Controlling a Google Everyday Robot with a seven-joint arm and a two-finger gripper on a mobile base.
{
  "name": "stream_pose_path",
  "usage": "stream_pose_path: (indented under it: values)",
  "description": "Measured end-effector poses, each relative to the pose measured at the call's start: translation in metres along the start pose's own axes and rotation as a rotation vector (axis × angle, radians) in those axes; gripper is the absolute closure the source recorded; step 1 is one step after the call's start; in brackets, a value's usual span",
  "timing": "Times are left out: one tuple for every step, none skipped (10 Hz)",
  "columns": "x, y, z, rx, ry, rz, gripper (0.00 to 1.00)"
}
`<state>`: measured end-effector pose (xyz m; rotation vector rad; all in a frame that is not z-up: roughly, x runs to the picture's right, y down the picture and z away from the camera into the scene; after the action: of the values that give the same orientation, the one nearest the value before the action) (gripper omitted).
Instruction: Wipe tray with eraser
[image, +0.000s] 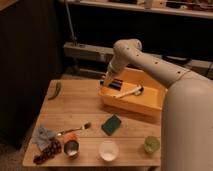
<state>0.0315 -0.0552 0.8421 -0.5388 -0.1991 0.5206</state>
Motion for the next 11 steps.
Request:
stream_pose_path:
  values:
    - [0.013, -0.003, 0.001, 0.010, 0.015, 0.018, 0.91]
    - [0.010, -0.002, 0.002, 0.009, 0.013, 0.014, 0.91]
    - [0.008, 0.000, 0.004, 0.004, 0.011, 0.011, 0.91]
    - [0.009, -0.001, 0.003, 0.006, 0.012, 0.013, 0.91]
    - [0.012, -0.002, 0.003, 0.007, 0.014, 0.017, 0.91]
    - [0.012, -0.002, 0.003, 0.007, 0.013, 0.017, 0.91]
    - [0.009, -0.001, 0.004, 0.005, 0.012, 0.014, 0.91]
    - [0.010, -0.002, 0.005, -0.001, 0.007, 0.024, 0.91]
    - [0.014, -0.006, 0.007, -0.014, -0.015, 0.039, 0.91]
    - [0.023, -0.013, 0.009, -0.021, -0.036, 0.054, 0.91]
    - [0.040, -0.030, 0.009, -0.027, -0.061, 0.082, 0.91]
